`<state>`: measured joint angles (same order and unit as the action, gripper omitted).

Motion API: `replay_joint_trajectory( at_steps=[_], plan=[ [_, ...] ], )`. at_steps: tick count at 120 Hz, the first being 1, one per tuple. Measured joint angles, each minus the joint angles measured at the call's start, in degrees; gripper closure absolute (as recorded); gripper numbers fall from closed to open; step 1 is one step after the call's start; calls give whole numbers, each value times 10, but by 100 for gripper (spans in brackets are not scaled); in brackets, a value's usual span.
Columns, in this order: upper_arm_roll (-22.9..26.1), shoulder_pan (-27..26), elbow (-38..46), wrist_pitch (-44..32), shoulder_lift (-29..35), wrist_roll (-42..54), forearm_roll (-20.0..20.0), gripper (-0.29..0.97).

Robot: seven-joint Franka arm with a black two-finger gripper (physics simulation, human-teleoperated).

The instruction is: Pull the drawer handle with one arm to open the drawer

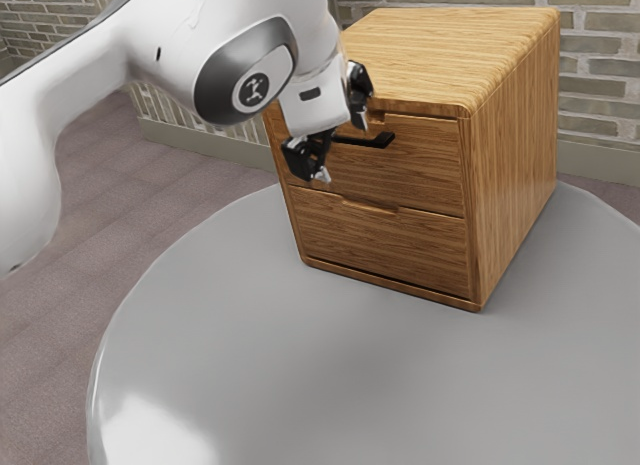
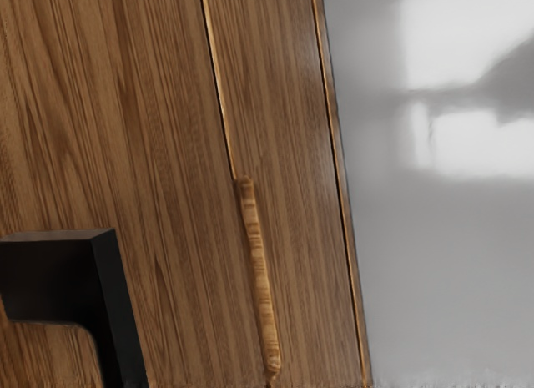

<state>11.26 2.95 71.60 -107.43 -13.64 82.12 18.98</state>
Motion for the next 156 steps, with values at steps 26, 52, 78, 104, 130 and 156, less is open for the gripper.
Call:
replay_joint_trajectory(
  at_steps=[26,52,78,104,130,156],
  plan=[
    [-10,5,-8,-16,-7,0,3,2],
    [-12,0,-2,3,-10,1,5,2],
    [-11,-2,-1,27,-14,1,5,-1],
    [-12,-2,18,35,-1,0,4,0],
    [-16,-2,53,39,26,0,3,1],
    [-24,-2,98,40,61,-1,1,1]
  ],
)
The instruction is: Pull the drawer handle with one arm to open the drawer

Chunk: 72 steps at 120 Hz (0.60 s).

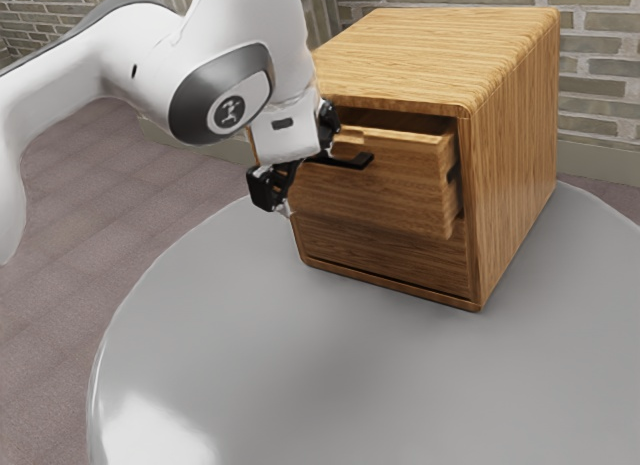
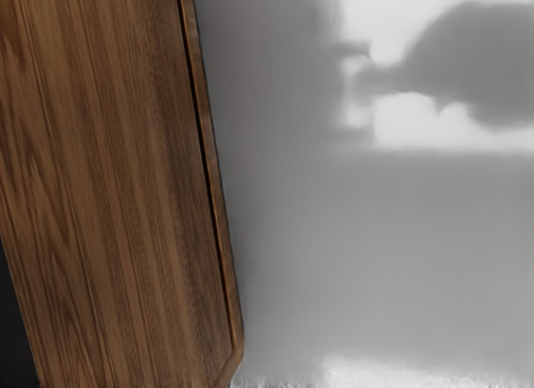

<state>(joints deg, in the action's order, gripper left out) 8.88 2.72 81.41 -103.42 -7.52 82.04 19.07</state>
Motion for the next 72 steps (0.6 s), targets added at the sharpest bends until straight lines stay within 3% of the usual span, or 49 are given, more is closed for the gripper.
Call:
replay_joint_trajectory(
  at_steps=[16,30,46,72],
  plan=[
    [-3,-2,29,0,27,0,-1,8],
    [-3,-2,50,-1,42,0,-2,4],
    [-2,-3,73,-2,69,0,-6,15],
    [-4,-6,129,-1,125,0,-19,6]
  ],
)
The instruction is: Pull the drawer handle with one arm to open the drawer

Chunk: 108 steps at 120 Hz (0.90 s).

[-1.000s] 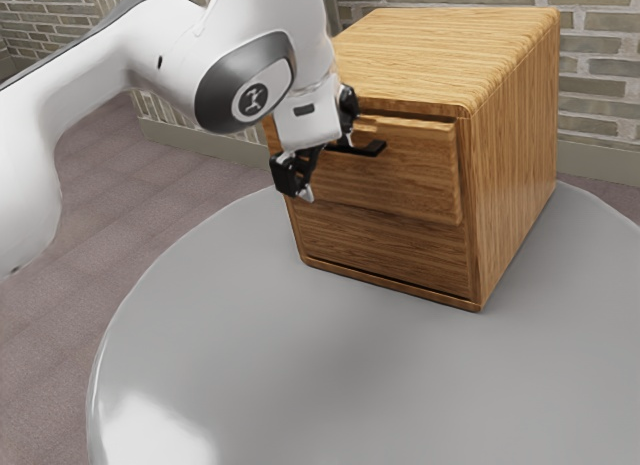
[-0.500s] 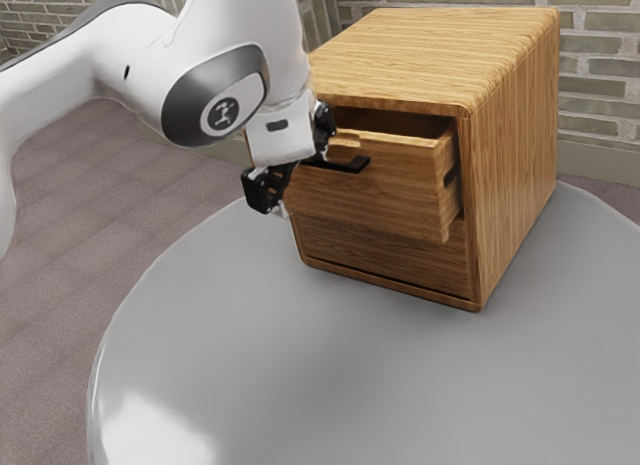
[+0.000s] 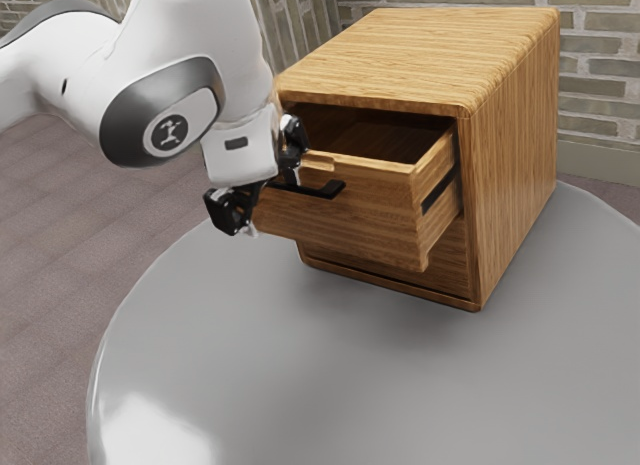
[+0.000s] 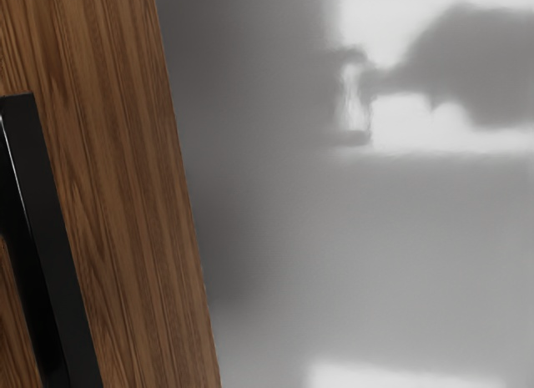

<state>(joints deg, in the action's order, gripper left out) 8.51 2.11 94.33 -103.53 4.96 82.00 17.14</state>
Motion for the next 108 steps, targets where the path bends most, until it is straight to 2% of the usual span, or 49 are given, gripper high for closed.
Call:
replay_joint_trajectory(
  at_steps=[15,31,51,67,74,92,108],
  plan=[
    [-3,-3,10,-3,6,0,-7,6],
    [-21,-9,39,-9,18,0,-13,-2],
    [-27,-10,77,-13,54,-1,-18,0],
    [-26,-13,113,-13,98,-3,-23,8],
    [-26,-15,124,-12,121,-4,-26,7],
    [-23,-59,115,-10,228,-10,-34,4],
    [-24,-81,64,28,235,-77,-43,3]
  ],
)
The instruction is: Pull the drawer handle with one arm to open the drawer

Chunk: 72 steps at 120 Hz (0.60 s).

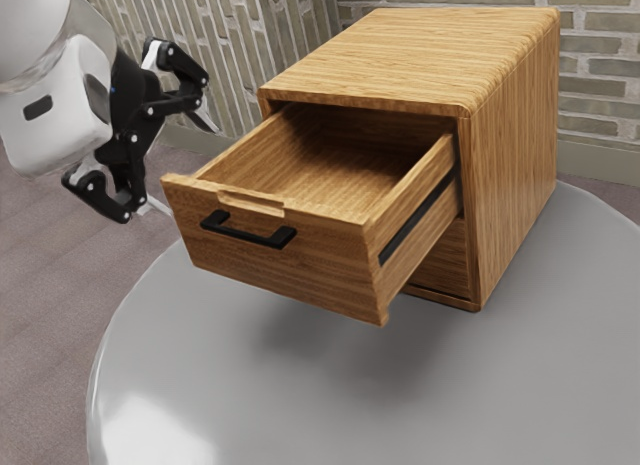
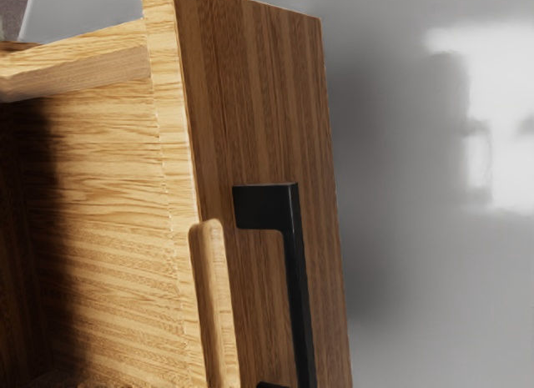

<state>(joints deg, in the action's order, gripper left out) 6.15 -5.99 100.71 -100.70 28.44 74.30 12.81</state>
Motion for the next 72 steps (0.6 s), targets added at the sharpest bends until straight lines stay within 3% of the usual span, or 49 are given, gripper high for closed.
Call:
replay_joint_trajectory(
  at_steps=[24,39,53,72],
  plan=[
    [-2,7,-107,141,-64,-188,-27,2],
    [-7,55,-265,245,-181,-300,-35,2],
    [-11,64,-295,298,-224,-407,-39,2],
    [-15,64,-280,313,-250,-531,-49,2]
  ],
)
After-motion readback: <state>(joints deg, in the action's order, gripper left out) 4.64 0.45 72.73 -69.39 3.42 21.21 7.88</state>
